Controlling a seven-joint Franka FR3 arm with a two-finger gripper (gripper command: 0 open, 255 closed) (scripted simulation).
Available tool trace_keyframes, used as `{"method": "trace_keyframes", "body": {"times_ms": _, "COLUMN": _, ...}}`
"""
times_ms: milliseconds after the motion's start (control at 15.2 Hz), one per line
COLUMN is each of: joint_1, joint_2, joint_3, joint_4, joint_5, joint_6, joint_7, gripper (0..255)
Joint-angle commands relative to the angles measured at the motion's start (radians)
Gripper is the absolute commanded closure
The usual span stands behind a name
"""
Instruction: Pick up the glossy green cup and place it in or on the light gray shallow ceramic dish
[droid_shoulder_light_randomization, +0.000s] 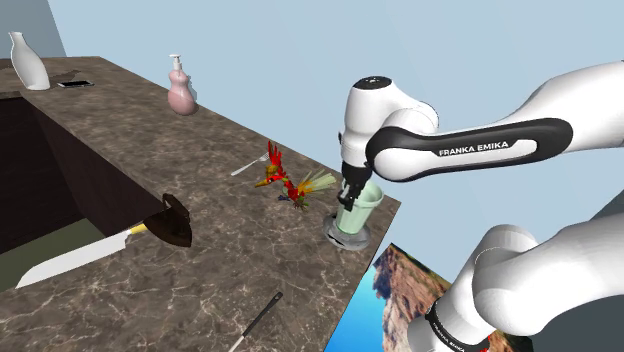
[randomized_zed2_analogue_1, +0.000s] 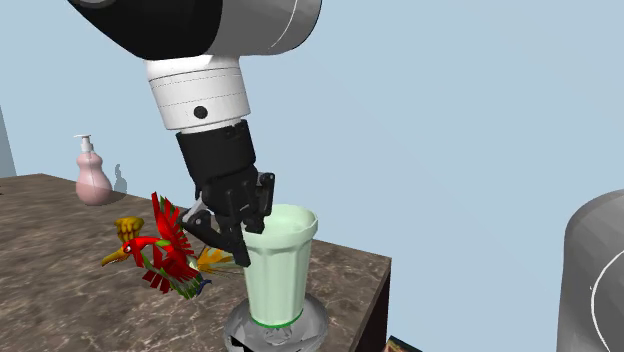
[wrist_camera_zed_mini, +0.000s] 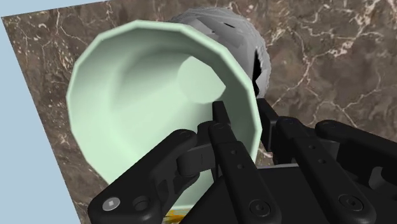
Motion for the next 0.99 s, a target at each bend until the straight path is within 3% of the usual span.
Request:
{"method": "trace_keyframes", "body": {"times_ms": 0, "joint_1": -0.001, "joint_2": 0.012, "joint_3": 0.001, "joint_4": -0.022, "joint_5": -0.004, "joint_6": 0.034, "joint_7": 0.008, "gripper": 255}}
{"method": "trace_keyframes", "body": {"times_ms": 594, "joint_1": -0.002, "joint_2": 0.017, "joint_3": 0.002, "joint_4": -0.03, "joint_5": -0.005, "joint_6": 0.047, "joint_7": 0.011, "gripper": 255}}
{"method": "trace_keyframes", "body": {"times_ms": 660, "joint_1": -0.002, "joint_2": 0.017, "joint_3": 0.002, "joint_4": -0.03, "joint_5": -0.005, "joint_6": 0.047, "joint_7": 0.011, "gripper": 0}}
{"method": "trace_keyframes", "body": {"times_ms": 924, "joint_1": -0.002, "joint_2": 0.018, "joint_3": 0.002, "joint_4": -0.03, "joint_5": -0.005, "joint_6": 0.048, "joint_7": 0.011, "gripper": 0}}
